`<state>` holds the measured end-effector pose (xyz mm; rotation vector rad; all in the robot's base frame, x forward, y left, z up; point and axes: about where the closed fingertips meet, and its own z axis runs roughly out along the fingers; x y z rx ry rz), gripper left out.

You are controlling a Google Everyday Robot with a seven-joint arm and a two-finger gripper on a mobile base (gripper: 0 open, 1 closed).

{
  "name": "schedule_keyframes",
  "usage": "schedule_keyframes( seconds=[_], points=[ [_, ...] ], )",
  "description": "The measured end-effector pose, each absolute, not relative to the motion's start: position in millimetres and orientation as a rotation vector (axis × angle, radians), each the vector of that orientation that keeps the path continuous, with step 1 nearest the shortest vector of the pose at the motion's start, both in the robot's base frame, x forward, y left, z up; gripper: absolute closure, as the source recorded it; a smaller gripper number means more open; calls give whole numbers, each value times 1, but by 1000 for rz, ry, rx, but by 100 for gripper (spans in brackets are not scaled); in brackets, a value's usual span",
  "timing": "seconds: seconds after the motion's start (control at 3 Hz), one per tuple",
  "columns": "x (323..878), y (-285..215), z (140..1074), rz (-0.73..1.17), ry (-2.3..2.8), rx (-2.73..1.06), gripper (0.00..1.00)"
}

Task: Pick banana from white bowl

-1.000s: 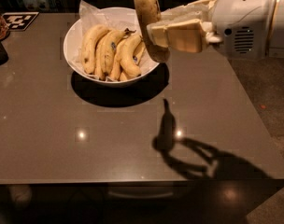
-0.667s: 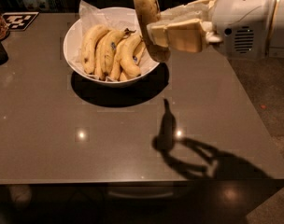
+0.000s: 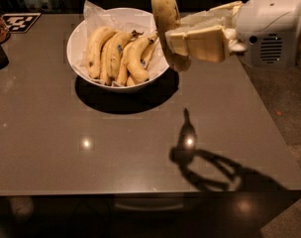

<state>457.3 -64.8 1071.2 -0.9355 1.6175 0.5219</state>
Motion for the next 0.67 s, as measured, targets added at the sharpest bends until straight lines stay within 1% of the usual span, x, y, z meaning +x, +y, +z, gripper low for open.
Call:
schedule_keyframes(
  seconds=[0.33,0.67],
  points=[
    [446,-78,1061,503,1676,-931,100],
    [446,-78,1061,503,1676,-931,100]
  ],
)
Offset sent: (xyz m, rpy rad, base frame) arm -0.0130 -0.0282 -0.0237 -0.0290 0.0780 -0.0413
